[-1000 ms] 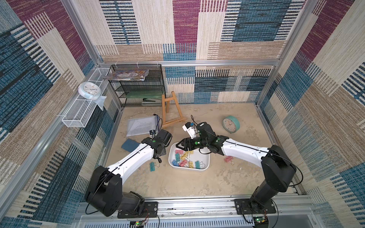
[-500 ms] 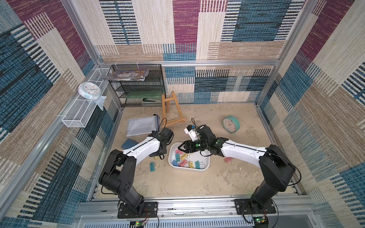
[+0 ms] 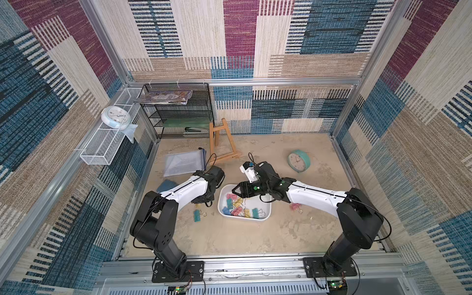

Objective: Take out the binder clips from the storage box
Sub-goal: Place the binder clip at the center of the board.

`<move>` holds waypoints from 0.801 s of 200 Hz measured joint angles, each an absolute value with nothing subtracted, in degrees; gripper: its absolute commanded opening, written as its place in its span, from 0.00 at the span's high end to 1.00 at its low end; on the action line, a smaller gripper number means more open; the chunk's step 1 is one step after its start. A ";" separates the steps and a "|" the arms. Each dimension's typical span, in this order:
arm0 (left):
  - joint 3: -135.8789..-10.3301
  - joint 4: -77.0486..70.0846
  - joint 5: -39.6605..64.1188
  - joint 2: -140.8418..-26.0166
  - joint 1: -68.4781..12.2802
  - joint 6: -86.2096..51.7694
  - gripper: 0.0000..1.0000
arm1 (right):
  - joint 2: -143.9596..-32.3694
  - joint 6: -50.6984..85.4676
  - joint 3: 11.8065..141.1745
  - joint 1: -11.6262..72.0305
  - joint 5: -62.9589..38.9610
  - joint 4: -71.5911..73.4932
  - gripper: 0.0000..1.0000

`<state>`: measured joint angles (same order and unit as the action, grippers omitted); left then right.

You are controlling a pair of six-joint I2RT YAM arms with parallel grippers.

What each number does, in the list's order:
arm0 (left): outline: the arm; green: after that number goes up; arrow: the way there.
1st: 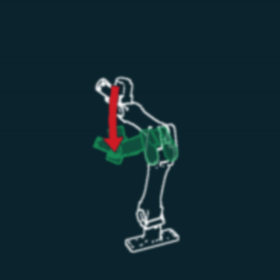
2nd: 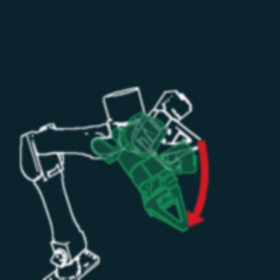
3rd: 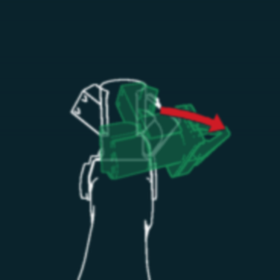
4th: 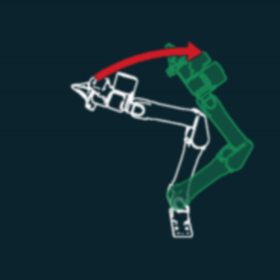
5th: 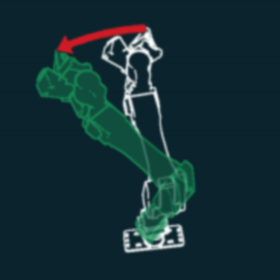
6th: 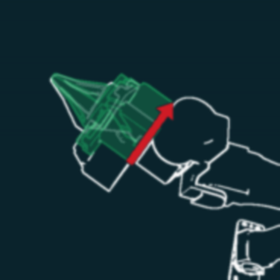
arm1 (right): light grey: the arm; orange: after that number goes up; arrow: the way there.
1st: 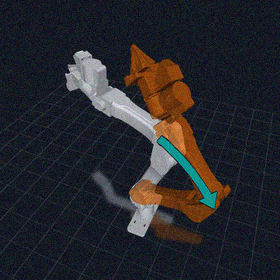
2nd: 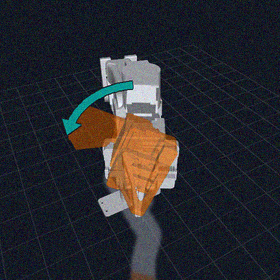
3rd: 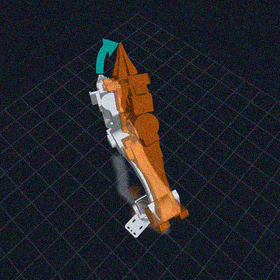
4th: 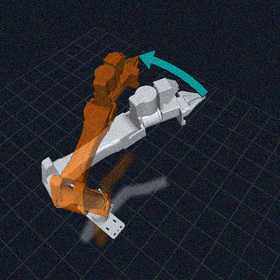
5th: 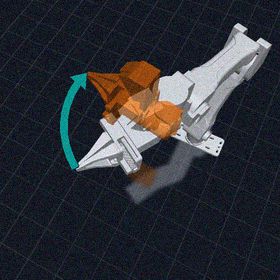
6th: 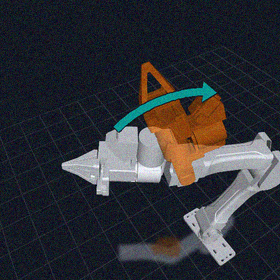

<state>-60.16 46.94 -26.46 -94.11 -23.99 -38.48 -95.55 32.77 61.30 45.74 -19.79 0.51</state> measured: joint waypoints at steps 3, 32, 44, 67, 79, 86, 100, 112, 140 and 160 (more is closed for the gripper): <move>-60.25 47.03 -26.41 -93.89 -23.99 -38.50 0.65 | -95.48 32.73 61.39 45.71 -19.55 0.34 0.40; -61.28 47.70 -26.06 -91.74 -23.99 -38.37 0.56 | -95.35 32.36 61.47 45.74 -17.91 -0.93 0.40; -61.63 48.12 -25.67 -91.05 -23.99 -38.35 0.56 | -95.35 32.42 61.47 45.74 -16.86 -1.50 0.41; -61.91 48.97 -24.93 -88.51 -24.01 -38.37 0.54 | -95.33 33.06 61.30 45.71 -14.17 -2.92 0.48; -61.91 49.30 -24.36 -86.32 -24.01 -38.37 0.54 | -95.33 33.26 61.01 45.71 -12.93 -3.60 0.50; -61.93 49.41 -23.88 -85.17 -24.03 -38.37 0.54 | -95.33 33.23 60.95 45.74 -12.25 -4.14 0.52; -62.24 49.58 -22.44 -82.50 -24.16 -38.33 0.53 | -95.46 32.62 61.12 45.71 -10.87 -5.56 0.55; -62.33 49.25 -20.75 -80.31 -24.60 -37.98 0.53 | -96.09 31.46 61.82 45.71 -10.26 -6.79 0.56; -59.96 45.04 -12.58 -75.26 -26.30 -37.12 0.52 | -97.82 27.29 63.90 45.71 -9.34 -9.56 0.58; -57.10 40.66 -6.72 -73.10 -28.62 -37.67 0.52 | -99.39 24.08 65.52 45.71 -8.93 -11.38 0.60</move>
